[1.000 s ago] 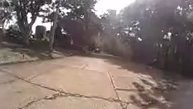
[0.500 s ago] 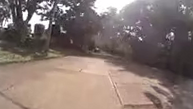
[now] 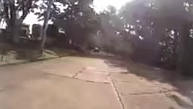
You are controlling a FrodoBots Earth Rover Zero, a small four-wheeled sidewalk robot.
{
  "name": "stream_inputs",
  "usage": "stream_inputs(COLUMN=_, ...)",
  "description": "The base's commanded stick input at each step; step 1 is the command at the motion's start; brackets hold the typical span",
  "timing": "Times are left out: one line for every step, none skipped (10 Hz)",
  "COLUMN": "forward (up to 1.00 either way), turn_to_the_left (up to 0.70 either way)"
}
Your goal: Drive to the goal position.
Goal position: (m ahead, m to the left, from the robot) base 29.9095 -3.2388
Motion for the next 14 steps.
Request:
stream_inputs(forward=1.0, turn_to_the_left=0.0)
stream_inputs(forward=1.0, turn_to_the_left=0.0)
stream_inputs(forward=1.0, turn_to_the_left=0.0)
stream_inputs(forward=1.0, turn_to_the_left=0.0)
stream_inputs(forward=1.0, turn_to_the_left=0.0)
stream_inputs(forward=1.0, turn_to_the_left=0.0)
stream_inputs(forward=1.0, turn_to_the_left=0.0)
stream_inputs(forward=1.0, turn_to_the_left=0.0)
stream_inputs(forward=1.0, turn_to_the_left=0.0)
stream_inputs(forward=1.0, turn_to_the_left=0.0)
stream_inputs(forward=1.0, turn_to_the_left=0.0)
stream_inputs(forward=1.0, turn_to_the_left=0.0)
stream_inputs(forward=1.0, turn_to_the_left=0.0)
stream_inputs(forward=1.0, turn_to_the_left=0.0)
